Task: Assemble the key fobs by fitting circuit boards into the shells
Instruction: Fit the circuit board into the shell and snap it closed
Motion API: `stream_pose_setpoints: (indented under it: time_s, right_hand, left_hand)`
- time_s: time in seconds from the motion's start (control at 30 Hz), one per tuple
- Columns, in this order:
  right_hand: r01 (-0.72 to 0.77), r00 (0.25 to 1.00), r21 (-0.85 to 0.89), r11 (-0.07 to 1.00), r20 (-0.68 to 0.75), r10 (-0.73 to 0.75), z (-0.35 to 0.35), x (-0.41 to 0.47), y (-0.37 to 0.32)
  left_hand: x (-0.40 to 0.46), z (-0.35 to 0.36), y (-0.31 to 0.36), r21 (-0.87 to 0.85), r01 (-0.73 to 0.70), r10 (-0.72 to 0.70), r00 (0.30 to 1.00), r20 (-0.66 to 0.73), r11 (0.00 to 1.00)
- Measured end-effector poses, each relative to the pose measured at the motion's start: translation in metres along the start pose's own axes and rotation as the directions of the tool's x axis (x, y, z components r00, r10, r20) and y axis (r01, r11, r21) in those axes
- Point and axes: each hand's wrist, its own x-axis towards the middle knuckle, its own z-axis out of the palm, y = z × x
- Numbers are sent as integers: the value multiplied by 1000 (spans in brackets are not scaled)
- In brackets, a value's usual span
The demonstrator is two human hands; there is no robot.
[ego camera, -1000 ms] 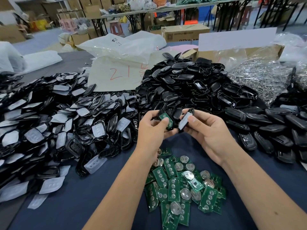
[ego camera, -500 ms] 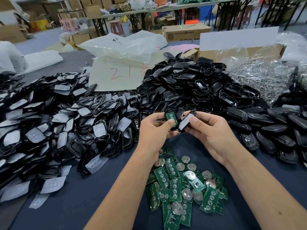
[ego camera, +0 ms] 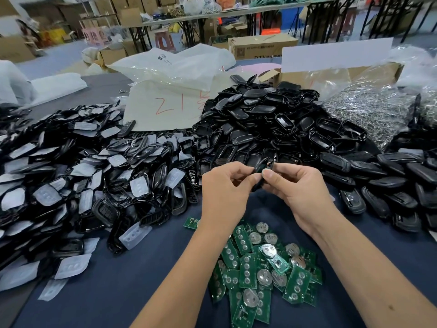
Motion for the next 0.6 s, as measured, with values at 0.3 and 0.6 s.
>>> stream_pose_setpoints:
  time_s: [0.3,0.6]
  right_hand:
    - [58,996,-61,996,-70,-62,3,-1,0]
    - [107,977,-410,906,-125,-172,-2,-1,3]
  left_hand:
    - [-2,1,0,159,-179,162,981,110,971]
    - [-1,0,-1,189,-119,102,990,97,975]
